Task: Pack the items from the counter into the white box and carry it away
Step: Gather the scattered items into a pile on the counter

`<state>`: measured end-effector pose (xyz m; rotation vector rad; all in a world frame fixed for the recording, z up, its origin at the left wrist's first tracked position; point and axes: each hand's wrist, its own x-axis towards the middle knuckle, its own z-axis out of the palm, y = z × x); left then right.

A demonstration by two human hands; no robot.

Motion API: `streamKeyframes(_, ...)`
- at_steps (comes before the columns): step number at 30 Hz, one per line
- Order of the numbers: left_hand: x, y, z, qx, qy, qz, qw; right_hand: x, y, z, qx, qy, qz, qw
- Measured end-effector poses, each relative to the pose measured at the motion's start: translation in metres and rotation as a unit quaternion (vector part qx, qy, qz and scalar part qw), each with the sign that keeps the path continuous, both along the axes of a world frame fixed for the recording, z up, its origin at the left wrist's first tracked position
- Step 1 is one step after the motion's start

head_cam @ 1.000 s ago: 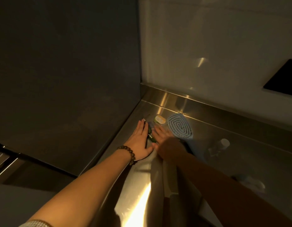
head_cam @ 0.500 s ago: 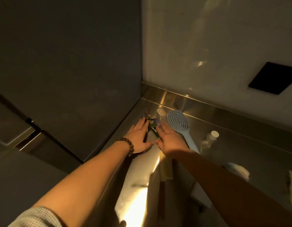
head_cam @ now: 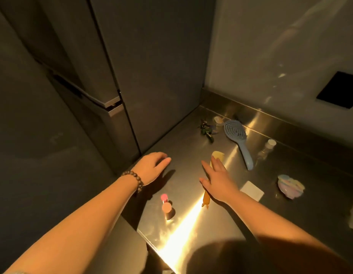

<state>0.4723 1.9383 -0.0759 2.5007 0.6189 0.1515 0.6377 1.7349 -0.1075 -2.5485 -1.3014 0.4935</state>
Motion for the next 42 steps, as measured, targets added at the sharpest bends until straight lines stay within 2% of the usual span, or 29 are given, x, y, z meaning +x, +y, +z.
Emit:
streamKeyframes(6, -0.052, -0.051, -0.018, -0.137, -0.04, 0.074, 0.987, -0.029, -0.008, -0.017, -0.02, -0.043, -0.016, 0.999)
streamKeyframes(9, -0.059, -0.079, -0.021, -0.168, -0.055, 0.098, 0.979, -0.035, -0.01, -0.024, -0.04, -0.055, -0.016, 0.998)
streamKeyframes(15, -0.059, -0.117, -0.028, -0.17, -0.063, 0.128, 0.975, -0.038, -0.013, -0.025, -0.021, -0.037, -0.019, 0.999)
streamKeyframes(18, -0.057, -0.126, -0.031, -0.158, -0.1, 0.181, 0.966, -0.038, -0.016, -0.024, 0.019, -0.011, 0.008, 1.0)
streamKeyframes(22, -0.05, -0.131, -0.03, -0.137, -0.101, 0.225, 0.959, -0.038, -0.023, -0.019, 0.072, 0.03, 0.021, 0.997)
streamKeyframes(25, -0.043, -0.131, -0.03, -0.135, -0.103, 0.238, 0.956, -0.035, -0.026, -0.016, 0.084, 0.008, -0.004, 0.996)
streamKeyframes(29, -0.025, -0.125, -0.029, -0.127, -0.107, 0.24, 0.956, -0.023, -0.026, -0.014, 0.104, -0.053, -0.041, 0.992)
streamKeyframes(32, -0.002, -0.118, -0.022, -0.126, -0.11, 0.233, 0.958, -0.01, -0.025, -0.012, 0.112, -0.044, -0.065, 0.991)
streamKeyframes(36, 0.035, -0.103, -0.009, -0.118, -0.162, 0.213, 0.956, 0.019, -0.02, -0.004, 0.161, -0.014, -0.114, 0.98)
streamKeyframes(42, 0.094, -0.077, 0.001, -0.144, -0.21, 0.172, 0.952, 0.07, -0.003, 0.015, 0.233, -0.056, -0.149, 0.959)
